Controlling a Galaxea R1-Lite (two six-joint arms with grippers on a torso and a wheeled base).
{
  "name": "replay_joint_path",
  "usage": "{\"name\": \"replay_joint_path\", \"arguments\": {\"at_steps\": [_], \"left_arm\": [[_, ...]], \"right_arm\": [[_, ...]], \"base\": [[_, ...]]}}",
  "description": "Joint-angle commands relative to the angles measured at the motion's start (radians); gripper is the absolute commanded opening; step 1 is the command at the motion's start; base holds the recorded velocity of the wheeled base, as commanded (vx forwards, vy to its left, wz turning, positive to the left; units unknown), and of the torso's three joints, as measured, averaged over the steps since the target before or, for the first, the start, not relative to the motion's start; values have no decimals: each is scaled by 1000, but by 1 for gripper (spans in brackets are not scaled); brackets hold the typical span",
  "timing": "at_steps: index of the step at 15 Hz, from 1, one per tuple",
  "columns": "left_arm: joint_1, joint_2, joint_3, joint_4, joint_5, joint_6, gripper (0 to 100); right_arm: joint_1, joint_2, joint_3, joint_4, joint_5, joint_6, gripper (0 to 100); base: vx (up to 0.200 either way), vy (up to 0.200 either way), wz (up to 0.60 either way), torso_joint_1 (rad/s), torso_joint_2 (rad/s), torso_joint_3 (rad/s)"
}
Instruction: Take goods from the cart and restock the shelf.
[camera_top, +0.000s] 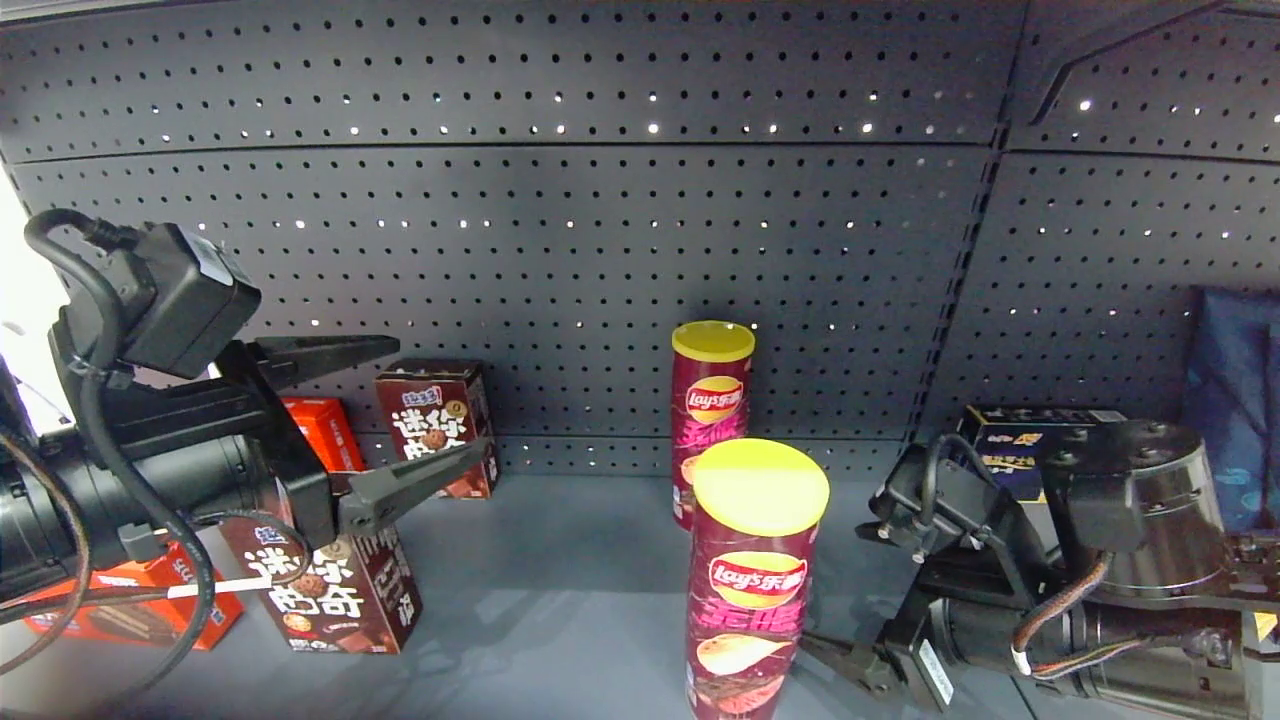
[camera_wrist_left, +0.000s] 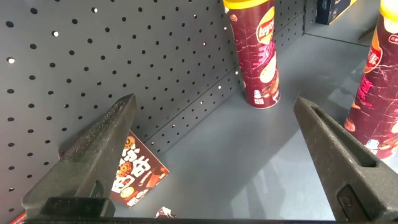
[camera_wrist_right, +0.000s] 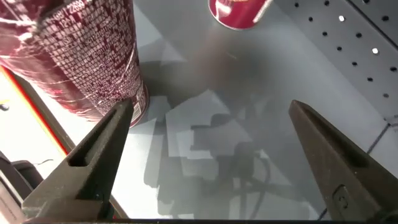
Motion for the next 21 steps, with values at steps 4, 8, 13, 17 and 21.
{"name": "replay_joint_path", "arguments": {"at_steps": [4,8,13,17,21], "left_arm": [[-1,3,0,0,-1,0,100],[0,1,2,0,-4,0,100],[0,0,18,-1,-4,2,100],[2,-2,18,-1,-4,0,100],[2,-2,20,-1,-4,0,100]], "right_arm": [[19,20,-9,-3,0,-1,100],[25,24,-9,-4,0,-1,100],[26,23,-5,-4,0,1,100],[28,26,-6,-4,0,-1,100],[32,26,-5,-4,0,-1,100]], "base": [[0,0,0,0,0,0],[0,0,0,0,0,0],[0,0,0,0,0,0],[0,0,0,0,0,0],[0,0,0,0,0,0]]}}
